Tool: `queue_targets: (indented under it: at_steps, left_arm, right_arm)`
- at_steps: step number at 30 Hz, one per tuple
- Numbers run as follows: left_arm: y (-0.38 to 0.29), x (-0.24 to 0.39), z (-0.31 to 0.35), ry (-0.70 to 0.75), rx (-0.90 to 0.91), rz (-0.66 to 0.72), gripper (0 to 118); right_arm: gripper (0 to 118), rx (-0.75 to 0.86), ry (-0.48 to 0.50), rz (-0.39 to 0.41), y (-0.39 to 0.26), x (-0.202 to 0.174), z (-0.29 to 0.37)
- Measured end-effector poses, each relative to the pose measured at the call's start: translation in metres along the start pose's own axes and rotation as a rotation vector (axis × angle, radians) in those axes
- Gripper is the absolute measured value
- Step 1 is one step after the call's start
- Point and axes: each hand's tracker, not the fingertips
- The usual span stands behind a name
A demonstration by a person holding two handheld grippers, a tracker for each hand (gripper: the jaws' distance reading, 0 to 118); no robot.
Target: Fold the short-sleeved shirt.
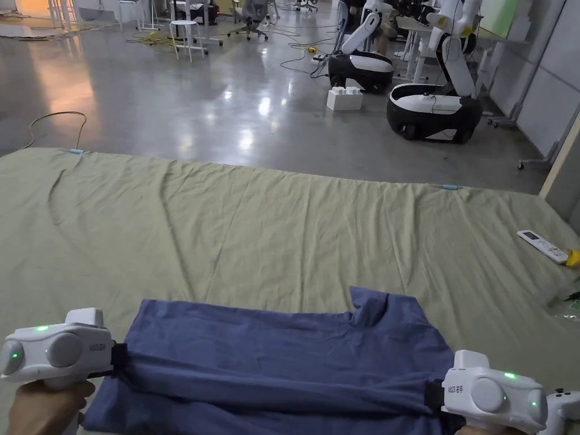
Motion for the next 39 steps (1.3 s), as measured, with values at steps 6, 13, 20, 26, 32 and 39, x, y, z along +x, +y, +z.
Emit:
queue_targets:
  at_steps: [6, 13, 20, 26, 32, 39]
  left_arm:
    - [-0.01, -0.001, 0.017, -0.012, 0.05, 0.01, 47]
    - [-0.039, 0.017, 0.071, -0.078, 0.254, -0.115, 55]
    - [-0.083, 0.048, 0.129, 0.006, 0.536, -0.18, 44]
    - [-0.095, 0.041, 0.139, 0.052, 0.698, -0.183, 7]
    - [-0.102, 0.033, 0.151, 0.029, 0.76, -0.185, 4]
    - [-0.099, 0.016, 0.139, 0.01, 0.604, -0.141, 4]
  right_arm:
    - [70, 0.227, -0.019, 0.095, -0.011, -0.015, 0.033]
    - [76, 0.518, 0.001, 0.085, -0.033, -0.051, 0.096]
    - [17, 0.775, 0.005, 0.099, -0.064, -0.078, 0.146]
    - [2, 0.916, -0.037, 0.112, -0.077, -0.095, 0.177]
    - [1, 0.956, -0.027, 0.128, -0.083, -0.096, 0.181]
    - [1, 0.951, -0.012, 0.17, -0.088, -0.097, 0.184]
